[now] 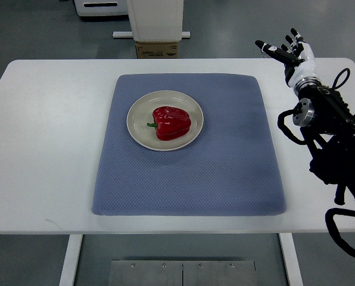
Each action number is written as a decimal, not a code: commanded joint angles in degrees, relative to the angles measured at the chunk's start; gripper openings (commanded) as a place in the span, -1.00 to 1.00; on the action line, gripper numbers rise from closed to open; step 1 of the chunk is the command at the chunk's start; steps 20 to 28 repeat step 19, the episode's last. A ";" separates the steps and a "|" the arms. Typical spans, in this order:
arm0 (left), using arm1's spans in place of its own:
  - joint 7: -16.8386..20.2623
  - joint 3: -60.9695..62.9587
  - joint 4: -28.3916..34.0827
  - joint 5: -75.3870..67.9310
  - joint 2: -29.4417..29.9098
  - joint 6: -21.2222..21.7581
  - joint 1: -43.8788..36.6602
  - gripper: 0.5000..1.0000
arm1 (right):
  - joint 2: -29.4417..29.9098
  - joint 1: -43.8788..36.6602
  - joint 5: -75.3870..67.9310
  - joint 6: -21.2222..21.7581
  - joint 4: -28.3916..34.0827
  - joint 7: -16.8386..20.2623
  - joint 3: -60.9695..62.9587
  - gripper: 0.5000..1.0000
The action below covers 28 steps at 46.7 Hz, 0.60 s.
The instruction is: Place red pepper on plate with right hand
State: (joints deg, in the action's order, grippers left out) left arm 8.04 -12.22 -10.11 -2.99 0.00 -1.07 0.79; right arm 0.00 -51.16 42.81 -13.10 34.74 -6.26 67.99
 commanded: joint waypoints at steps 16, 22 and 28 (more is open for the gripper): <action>0.04 0.00 0.00 0.00 0.00 0.01 0.00 1.00 | 0.00 2.64 -1.15 0.00 -0.03 -0.06 1.88 1.00; 0.04 0.00 0.00 0.00 0.00 0.01 0.00 1.00 | 0.00 2.91 -1.32 0.09 0.15 -0.15 1.97 1.00; 0.04 0.00 0.00 0.00 0.00 0.01 0.00 1.00 | 0.00 2.91 -1.32 0.09 0.15 -0.15 1.97 1.00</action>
